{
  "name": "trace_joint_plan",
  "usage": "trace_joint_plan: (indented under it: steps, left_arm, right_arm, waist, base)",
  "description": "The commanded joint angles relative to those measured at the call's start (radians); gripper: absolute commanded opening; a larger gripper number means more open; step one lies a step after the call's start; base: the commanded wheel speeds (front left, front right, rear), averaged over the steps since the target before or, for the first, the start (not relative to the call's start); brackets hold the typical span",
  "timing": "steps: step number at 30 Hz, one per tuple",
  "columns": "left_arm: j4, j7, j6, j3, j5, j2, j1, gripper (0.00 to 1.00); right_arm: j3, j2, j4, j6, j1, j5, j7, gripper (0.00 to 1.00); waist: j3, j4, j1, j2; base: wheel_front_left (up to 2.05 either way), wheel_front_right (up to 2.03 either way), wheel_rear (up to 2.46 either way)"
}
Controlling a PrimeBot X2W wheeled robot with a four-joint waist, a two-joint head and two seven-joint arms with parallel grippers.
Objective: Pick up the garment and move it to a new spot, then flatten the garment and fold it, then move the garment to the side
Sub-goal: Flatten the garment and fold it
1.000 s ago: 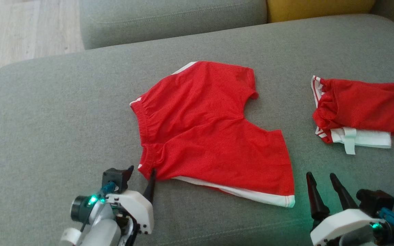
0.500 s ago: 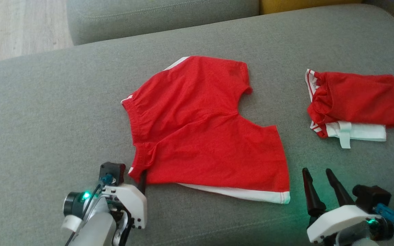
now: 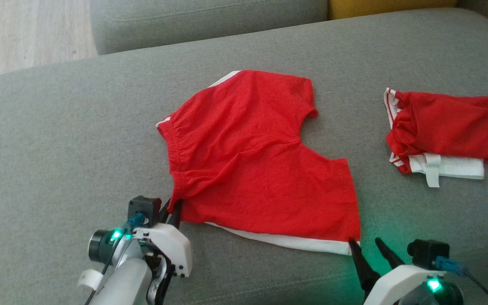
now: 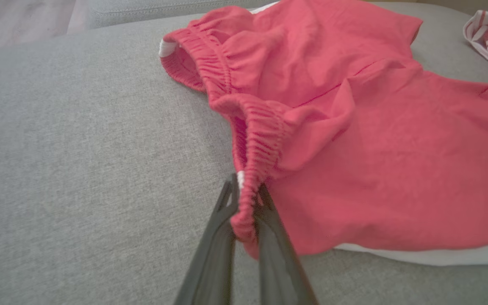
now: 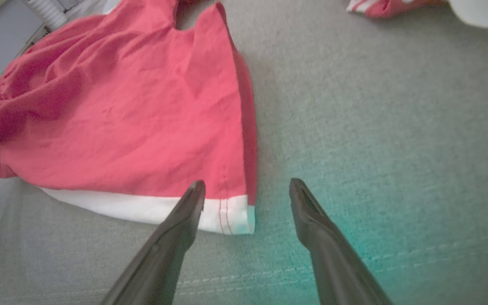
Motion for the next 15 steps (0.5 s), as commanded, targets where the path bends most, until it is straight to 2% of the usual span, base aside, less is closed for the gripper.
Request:
trace_joint_plan:
  steps: [1,7,15]
  left_arm:
    - [-0.04,-0.013,-0.004,0.027,-0.009,0.006,-0.053,0.0]
    - [-0.072,-0.01,-0.003,0.015,-0.011,0.006,-0.055,0.0]
    - [-0.103,0.001,0.002,0.005,-0.01,0.014,-0.057,0.0]
  right_arm:
    - [0.026,-0.006,-0.015,0.007,-0.021,0.011,0.015,1.0]
    - [0.037,-0.006,0.045,0.007,-0.038,0.074,0.066,1.0]
    - [0.059,-0.006,0.088,0.007,-0.067,0.099,0.054,1.0]
  waist:
    - [0.0,0.005,0.0,0.0]
    - [0.004,0.02,0.0,0.0]
    - [0.013,0.032,0.0,0.0]
  base:
    - [0.0,0.0,0.0]
    - [0.0,0.0,0.0]
    - [0.0,0.0,0.0]
